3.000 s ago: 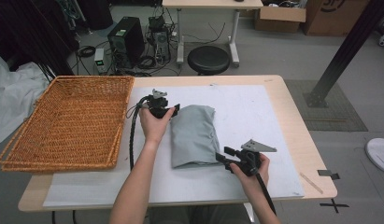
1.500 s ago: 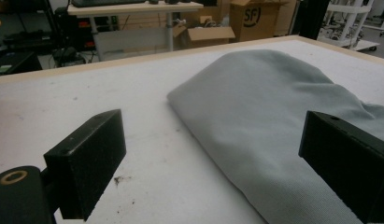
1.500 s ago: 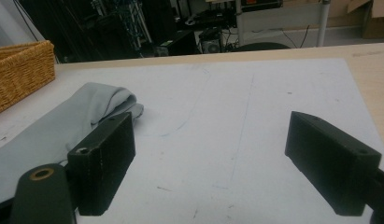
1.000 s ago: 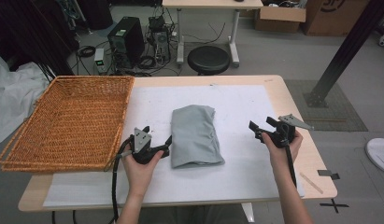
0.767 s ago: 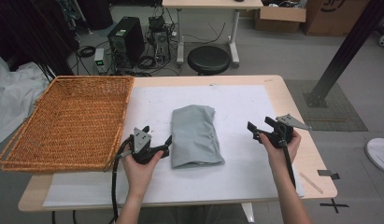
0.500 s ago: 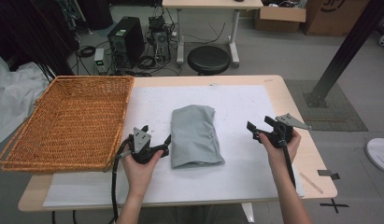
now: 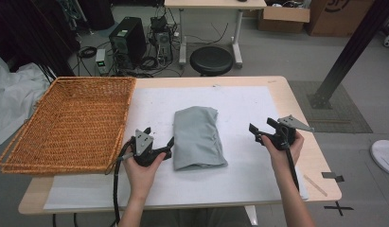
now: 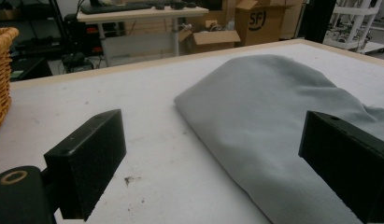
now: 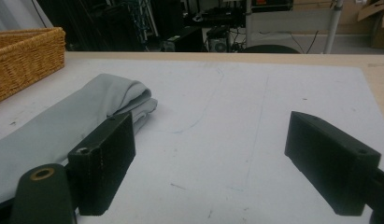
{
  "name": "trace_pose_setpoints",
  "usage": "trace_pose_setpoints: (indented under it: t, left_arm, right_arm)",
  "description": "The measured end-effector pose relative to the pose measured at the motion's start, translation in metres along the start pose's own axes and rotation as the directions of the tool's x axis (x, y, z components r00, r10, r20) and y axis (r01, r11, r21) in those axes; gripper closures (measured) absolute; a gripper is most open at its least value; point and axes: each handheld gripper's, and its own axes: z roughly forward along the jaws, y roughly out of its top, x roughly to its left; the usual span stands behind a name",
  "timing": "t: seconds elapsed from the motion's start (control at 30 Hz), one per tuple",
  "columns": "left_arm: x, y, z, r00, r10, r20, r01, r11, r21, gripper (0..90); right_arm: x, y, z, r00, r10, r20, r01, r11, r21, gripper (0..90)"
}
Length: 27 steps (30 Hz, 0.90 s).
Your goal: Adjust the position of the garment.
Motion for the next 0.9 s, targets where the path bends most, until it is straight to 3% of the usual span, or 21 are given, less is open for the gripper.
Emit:
trace_pose_setpoints:
  t: [0.9]
  left_arm:
    - [-0.001,0.0027,-0.0009,0.9999,-0.003,0.01,0.003,1.0,-0.006,7.9]
  right_arm:
    - [0.0016,0.0028,0.0004,0.9999,-0.002,-0.011,0.002,1.0,-0.005,16.3]
